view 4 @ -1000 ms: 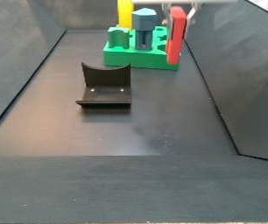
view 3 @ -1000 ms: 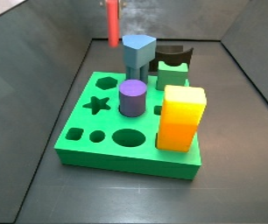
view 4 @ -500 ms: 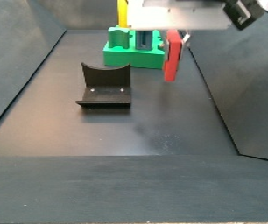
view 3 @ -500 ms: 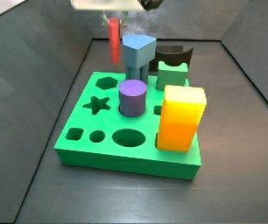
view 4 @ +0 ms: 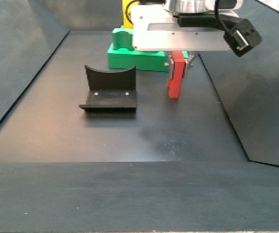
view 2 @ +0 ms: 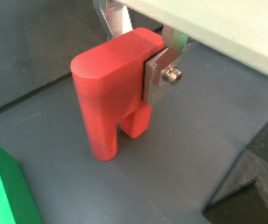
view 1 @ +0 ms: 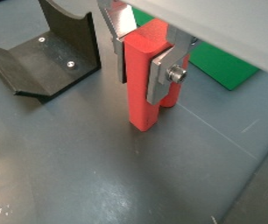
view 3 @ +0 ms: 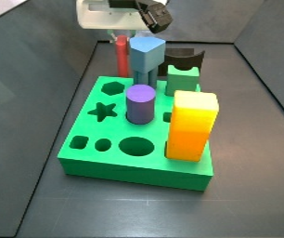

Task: Pick up the square-circle object. Move up. Rotate the square-circle object. Place the square-circle object on the fixture. Regrasp the square-circle object. Move to above the board. Insert the square-circle object.
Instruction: Rotate the square-circle object.

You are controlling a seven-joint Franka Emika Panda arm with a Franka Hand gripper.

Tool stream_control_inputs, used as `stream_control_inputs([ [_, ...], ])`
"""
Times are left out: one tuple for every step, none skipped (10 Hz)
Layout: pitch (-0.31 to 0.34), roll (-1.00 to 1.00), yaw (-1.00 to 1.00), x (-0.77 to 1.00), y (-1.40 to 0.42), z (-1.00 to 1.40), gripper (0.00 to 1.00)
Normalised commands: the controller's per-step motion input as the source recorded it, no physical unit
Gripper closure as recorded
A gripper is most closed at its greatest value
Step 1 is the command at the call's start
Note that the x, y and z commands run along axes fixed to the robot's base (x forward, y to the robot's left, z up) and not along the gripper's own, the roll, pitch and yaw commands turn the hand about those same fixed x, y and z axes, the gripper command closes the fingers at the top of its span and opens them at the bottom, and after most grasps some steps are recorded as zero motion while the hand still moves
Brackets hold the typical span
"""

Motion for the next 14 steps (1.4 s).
stream_control_inputs([
  [-0.03, -0.3, -0.04, 0.03, 0.04, -0.08, 1.0],
  [-0.028, -0.3, -0.04, 0.03, 0.04, -0.08, 1.0],
  [-0.027, -0.1, -0.04, 0.0, 0.0, 0.0, 0.0],
  [-0.027, -0.1, -0.04, 0.0, 0.0, 1.0, 0.0],
  [-0.025, -0.1, -0.04, 0.0, 0.0, 1.0, 0.0],
  [0.022, -0.09, -0.04, -0.03, 0.01, 1.0, 0.0],
  [0.037, -0.08, -0.04, -0.04, 0.02, 0.97, 0.0],
  [0.053, -0.06, -0.05, -0.02, 0.03, 0.69, 0.0],
  [0.056, -0.04, -0.05, -0.02, 0.03, 0.51, 0.0],
  [0.061, -0.03, -0.05, -0.02, 0.03, 0.33, 0.0],
  [0.005, 0.0, 1.0, 0.0, 0.08, 0.0, 0.0],
  [0.005, 0.0, 1.0, 0.02, 0.07, -0.09, 0.0],
  [0.004, 0.0, 1.0, 0.03, 0.04, -0.07, 0.0],
  [0.004, 0.0, 1.0, 0.03, 0.03, -0.04, 0.0],
])
